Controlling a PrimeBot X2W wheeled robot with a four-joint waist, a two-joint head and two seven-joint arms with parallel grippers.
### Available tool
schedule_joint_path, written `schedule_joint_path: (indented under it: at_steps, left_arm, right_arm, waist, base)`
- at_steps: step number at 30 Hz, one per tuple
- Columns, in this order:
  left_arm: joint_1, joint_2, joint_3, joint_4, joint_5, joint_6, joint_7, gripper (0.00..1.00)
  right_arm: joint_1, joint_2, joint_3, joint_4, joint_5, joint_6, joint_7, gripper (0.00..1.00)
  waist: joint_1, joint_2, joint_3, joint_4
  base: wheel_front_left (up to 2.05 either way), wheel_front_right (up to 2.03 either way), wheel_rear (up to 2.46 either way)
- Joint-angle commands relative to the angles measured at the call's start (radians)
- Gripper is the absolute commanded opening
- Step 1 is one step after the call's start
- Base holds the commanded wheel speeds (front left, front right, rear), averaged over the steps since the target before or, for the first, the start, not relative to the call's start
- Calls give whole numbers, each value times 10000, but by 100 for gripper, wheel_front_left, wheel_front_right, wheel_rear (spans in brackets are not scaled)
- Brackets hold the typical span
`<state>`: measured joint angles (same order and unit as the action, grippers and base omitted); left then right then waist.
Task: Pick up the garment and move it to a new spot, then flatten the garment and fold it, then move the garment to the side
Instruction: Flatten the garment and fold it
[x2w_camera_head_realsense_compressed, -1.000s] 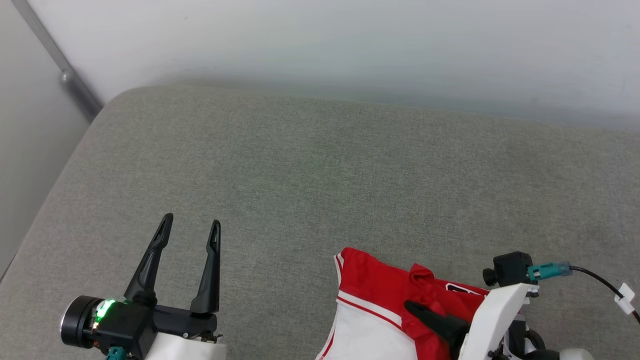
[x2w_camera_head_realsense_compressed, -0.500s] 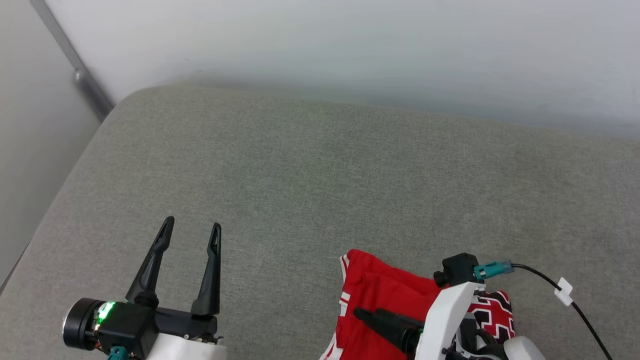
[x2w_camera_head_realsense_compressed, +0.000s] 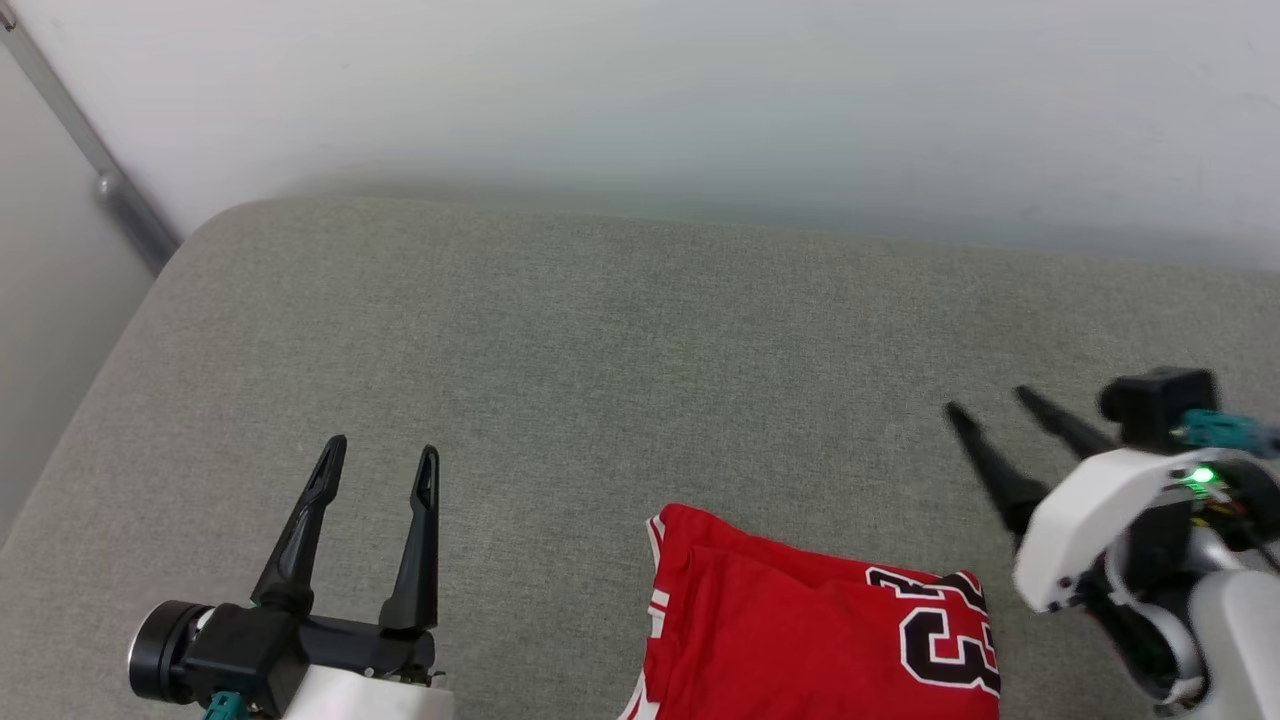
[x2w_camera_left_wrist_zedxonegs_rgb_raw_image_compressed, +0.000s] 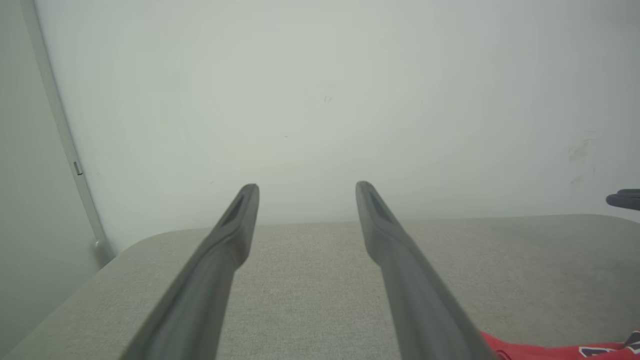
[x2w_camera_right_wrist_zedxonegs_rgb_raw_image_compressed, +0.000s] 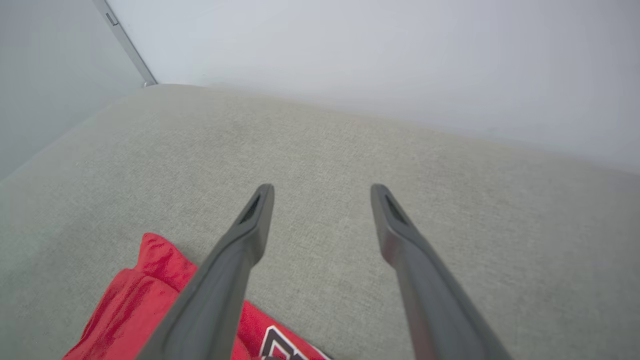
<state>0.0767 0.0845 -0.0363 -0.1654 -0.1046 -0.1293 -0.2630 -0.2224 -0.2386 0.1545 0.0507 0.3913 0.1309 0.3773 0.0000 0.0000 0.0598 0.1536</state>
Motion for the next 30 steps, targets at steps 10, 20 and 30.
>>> schedule_joint_path:
  at_steps: [10, 20, 30]
  left_arm:
    - [-9, -7, -83, 297, -526, -12, -21, 100]
    - [-70, 200, -375, 473, -697, -12, -21, 100]
    - [-100, 246, -620, 574, -653, -13, -21, 100]
  right_arm:
    - [2013, -644, -2410, -1105, -840, -4, -3186, 100]
    - [3714, 757, -2842, -2716, -1742, -4, -5130, 100]
    - [4214, 1518, -2562, -2667, -2165, -4, -5625, 100]
  waist:
    - [0, 0, 164, -242]
    - [0, 0, 204, -338]
    - [0, 0, 190, -318]
  base:
    - [0, 0, 0]
    - [0, 0, 0]
    - [0, 0, 0]
